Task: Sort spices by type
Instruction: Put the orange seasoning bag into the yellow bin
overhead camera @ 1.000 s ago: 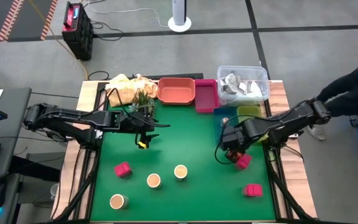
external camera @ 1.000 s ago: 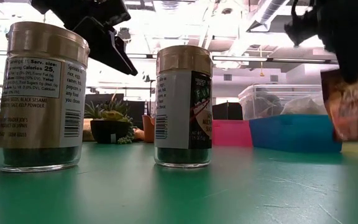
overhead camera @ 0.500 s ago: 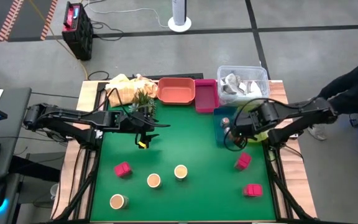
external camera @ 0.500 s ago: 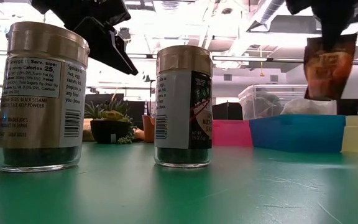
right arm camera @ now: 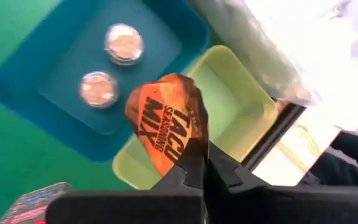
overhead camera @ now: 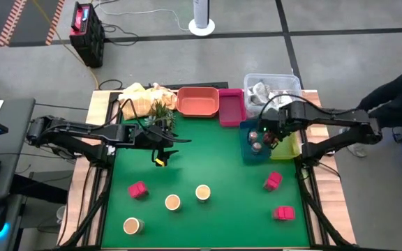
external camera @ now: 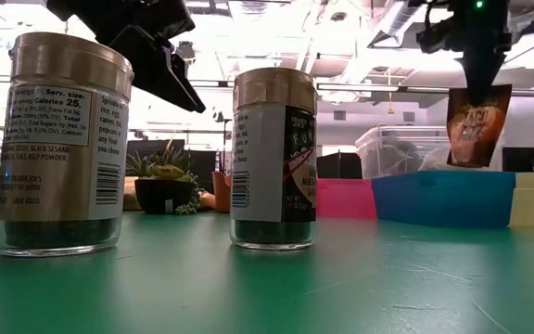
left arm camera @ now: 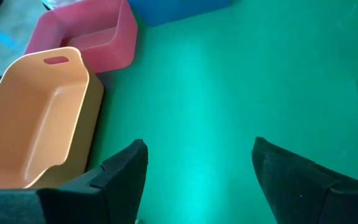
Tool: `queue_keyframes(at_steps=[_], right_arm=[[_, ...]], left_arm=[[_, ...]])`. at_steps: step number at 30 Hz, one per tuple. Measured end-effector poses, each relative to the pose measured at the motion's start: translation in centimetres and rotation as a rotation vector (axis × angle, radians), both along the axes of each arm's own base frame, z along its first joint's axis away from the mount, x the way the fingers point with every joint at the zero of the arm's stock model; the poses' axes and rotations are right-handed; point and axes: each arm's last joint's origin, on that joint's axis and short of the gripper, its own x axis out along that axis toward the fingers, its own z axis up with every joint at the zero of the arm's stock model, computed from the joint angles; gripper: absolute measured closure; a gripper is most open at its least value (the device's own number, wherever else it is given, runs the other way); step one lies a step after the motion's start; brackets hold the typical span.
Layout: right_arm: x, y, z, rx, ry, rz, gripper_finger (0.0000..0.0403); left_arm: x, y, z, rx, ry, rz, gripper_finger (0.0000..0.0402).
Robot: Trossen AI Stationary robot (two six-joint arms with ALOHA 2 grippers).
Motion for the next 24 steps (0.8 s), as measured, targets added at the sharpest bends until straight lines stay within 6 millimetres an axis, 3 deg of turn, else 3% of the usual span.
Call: queue_keyframes(at_steps=[9,18,24], right_arm=[[-2.7,-2.2,-0.3,-0.02,0.033,-0.029,0.0385],[-3.2,-3.1,-4.4,0.134,0.153,-0.047,0.0376],[-2.5,-3.2,-6.6,0.166,0.167,0.033,0.0323]], left_arm=[[-0.1,0.0,-0.1,0.0,0.017,0.0,0.0128],[-0.1,0.0,-0.1,-0.001,0.015,0.0,0.0128],[-0.1,0.0,-0.1,-0.001,0.013,0.0,0.0128]])
